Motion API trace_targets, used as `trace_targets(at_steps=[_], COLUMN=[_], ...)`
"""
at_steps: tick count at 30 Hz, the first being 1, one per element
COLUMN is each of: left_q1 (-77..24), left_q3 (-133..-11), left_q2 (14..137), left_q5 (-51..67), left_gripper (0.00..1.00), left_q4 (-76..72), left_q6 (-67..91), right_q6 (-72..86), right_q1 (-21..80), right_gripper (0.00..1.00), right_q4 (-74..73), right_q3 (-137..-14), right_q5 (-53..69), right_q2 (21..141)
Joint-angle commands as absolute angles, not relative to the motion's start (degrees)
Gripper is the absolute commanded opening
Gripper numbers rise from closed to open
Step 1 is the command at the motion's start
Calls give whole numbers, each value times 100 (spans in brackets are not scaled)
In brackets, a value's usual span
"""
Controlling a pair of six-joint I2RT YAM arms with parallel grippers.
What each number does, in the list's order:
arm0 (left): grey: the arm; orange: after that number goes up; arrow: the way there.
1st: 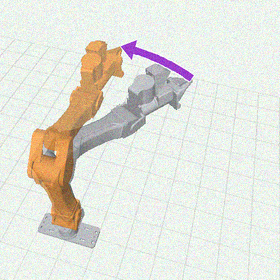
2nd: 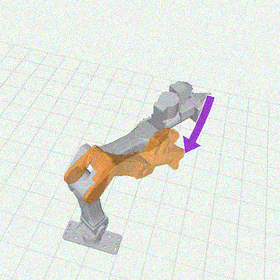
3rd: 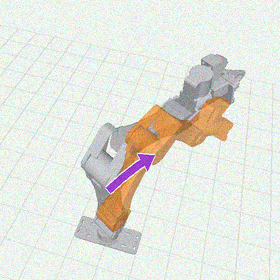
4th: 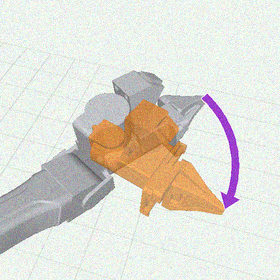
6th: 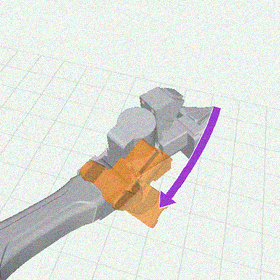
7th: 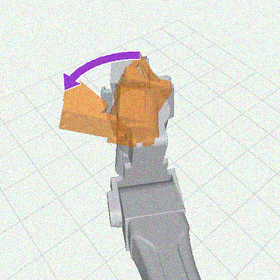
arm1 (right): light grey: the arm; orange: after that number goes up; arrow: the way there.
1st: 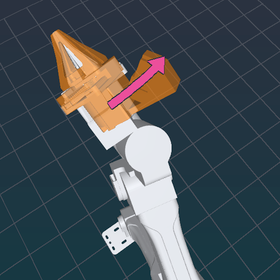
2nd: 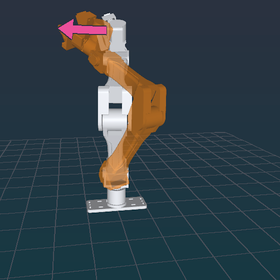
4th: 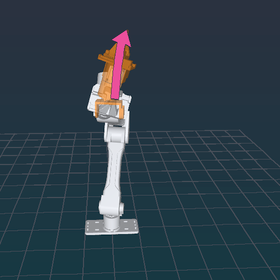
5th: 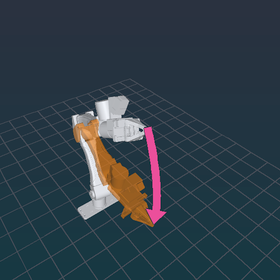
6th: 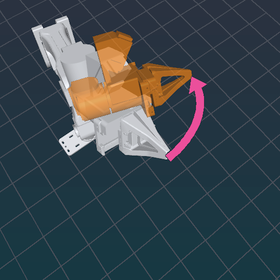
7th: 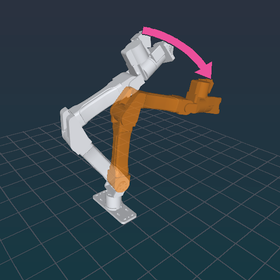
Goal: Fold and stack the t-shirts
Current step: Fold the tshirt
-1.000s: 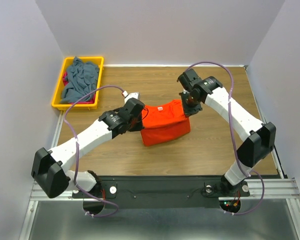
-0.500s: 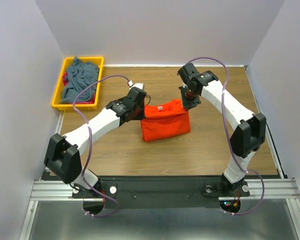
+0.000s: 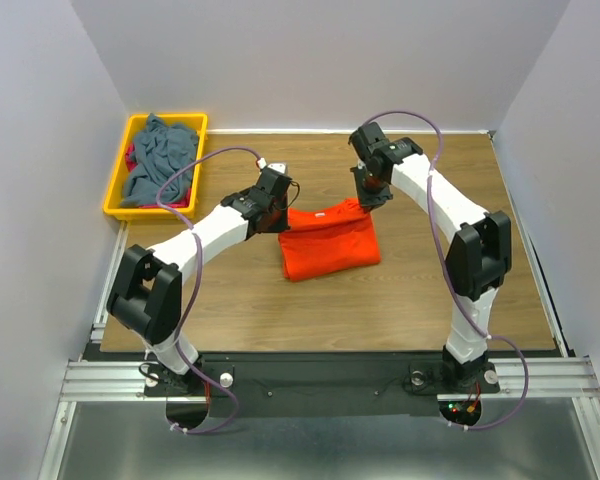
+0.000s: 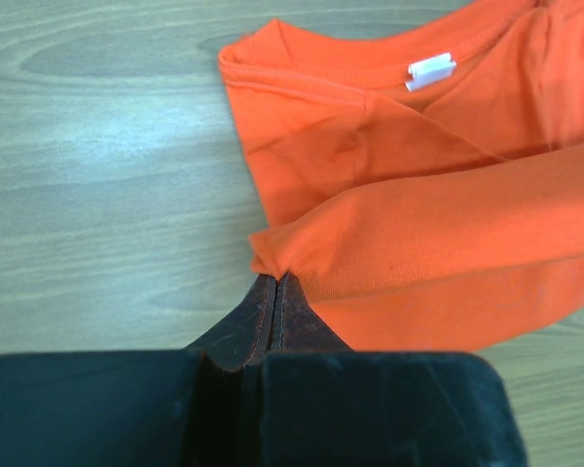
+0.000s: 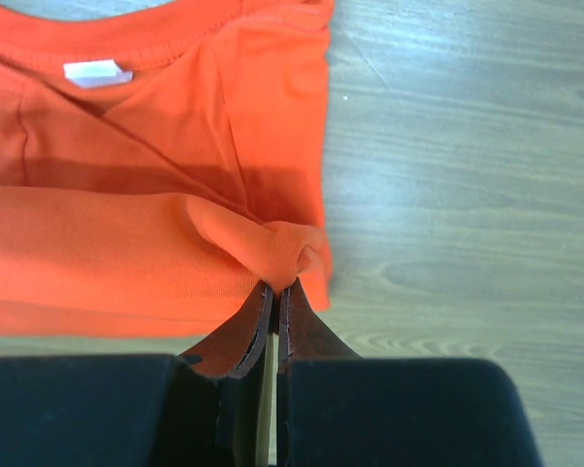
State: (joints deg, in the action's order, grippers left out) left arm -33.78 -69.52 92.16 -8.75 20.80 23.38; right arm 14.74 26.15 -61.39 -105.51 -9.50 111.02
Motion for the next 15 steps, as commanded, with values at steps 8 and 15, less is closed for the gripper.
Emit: trace_targets(at_steps=[8, 15], left_q1=[-3173, -3173], left_q3=[-7145, -7181], left_q2=[9571, 9720], left_q5=[-958, -967], left_gripper=[0, 0], left_q4=[1336, 1108], left_q6=[1978, 1846], right_q6=[1415, 1512], right_q1=[2452, 2277], right_gripper=[1, 1], right_q4=[-5485, -5072], right_q3=[-10793, -10214], right_q5=[-1134, -1187], right_q2=[11435, 11312])
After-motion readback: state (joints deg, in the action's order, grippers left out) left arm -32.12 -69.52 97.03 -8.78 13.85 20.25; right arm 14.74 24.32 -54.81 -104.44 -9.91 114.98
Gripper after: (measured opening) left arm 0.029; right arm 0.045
